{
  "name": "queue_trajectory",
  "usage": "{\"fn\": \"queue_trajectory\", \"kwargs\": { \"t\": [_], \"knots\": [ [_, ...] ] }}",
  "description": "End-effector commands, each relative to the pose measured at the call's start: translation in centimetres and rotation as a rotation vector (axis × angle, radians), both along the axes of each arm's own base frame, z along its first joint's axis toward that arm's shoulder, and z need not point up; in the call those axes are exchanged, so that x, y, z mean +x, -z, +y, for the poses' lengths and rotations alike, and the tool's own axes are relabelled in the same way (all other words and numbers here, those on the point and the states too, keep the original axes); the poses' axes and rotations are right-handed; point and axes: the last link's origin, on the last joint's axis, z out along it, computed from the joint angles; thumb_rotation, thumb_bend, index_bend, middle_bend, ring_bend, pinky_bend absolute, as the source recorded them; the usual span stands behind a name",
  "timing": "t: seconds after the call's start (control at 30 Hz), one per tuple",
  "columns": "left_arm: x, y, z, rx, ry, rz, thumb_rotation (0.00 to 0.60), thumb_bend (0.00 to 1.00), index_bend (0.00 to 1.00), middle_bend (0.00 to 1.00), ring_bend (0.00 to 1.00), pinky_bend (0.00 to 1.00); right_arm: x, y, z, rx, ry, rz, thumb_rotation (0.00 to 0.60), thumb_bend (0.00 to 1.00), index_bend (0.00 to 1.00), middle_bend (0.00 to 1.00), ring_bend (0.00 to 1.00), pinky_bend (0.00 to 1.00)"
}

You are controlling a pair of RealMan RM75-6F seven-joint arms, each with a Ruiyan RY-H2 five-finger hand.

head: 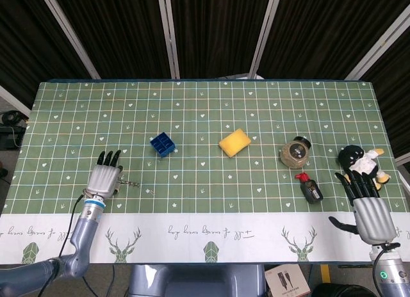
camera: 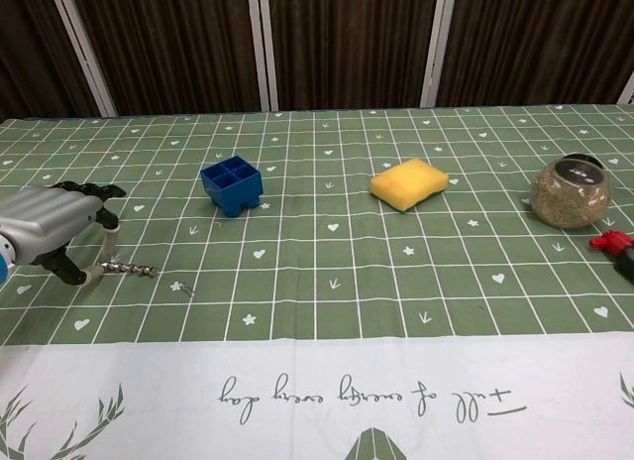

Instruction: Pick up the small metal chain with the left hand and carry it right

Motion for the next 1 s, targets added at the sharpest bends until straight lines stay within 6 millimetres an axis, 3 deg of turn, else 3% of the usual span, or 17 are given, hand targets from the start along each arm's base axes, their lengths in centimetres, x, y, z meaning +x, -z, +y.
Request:
{"fn": "queue_trajectory", "kwargs": {
  "t": [0.03, 0.3, 0.4, 0.63, 0.83, 1.0],
  "knots": [
    [0.0, 0.2, -0.1, -0.004, -0.004, 0.002, 0.600, 0.31, 0.49, 0.00, 0.00, 0.00, 0.0, 0.0, 0.0, -0.001, 0.001, -0.002, 0.600, 0.07, 0.10, 0.00, 0.00, 0.00],
    [0.0, 0.6, 0.0, -0.008, -0.013, 0.002, 0.600, 0.31, 0.49, 0.00, 0.00, 0.00, 0.0, 0.0, 0.0, 0.002, 0.000, -0.001, 0.600, 0.07, 0.10, 0.00, 0.00, 0.00],
    [0.2, 0.6, 0.0, -0.010, -0.008, 0.000, 0.600, 0.32, 0.56, 0.00, 0.00, 0.00, 0.0, -0.1, 0.0, 0.001, -0.001, -0.001, 0.600, 0.07, 0.10, 0.00, 0.00, 0.00],
    [0.3, 0.3, 0.0, -0.004, 0.005, -0.007, 0.600, 0.47, 0.64, 0.00, 0.00, 0.00, 0.0, -0.1, 0.1, 0.000, 0.000, -0.002, 0.600, 0.07, 0.10, 0.00, 0.00, 0.00],
    [1.2, -0.9, 0.4, 0.012, 0.055, 0.009, 0.600, 0.48, 0.64, 0.00, 0.00, 0.00, -0.1, -0.1, 0.1, -0.002, 0.000, -0.002, 0.600, 0.07, 0.10, 0.00, 0.00, 0.00],
    [3.6, -3.0, 1.0, 0.028, 0.177, 0.070, 0.600, 0.47, 0.65, 0.00, 0.00, 0.00, -0.1, -0.1, 0.0, -0.003, 0.001, 0.000, 0.600, 0.07, 0.10, 0.00, 0.00, 0.00]
  ]
}}
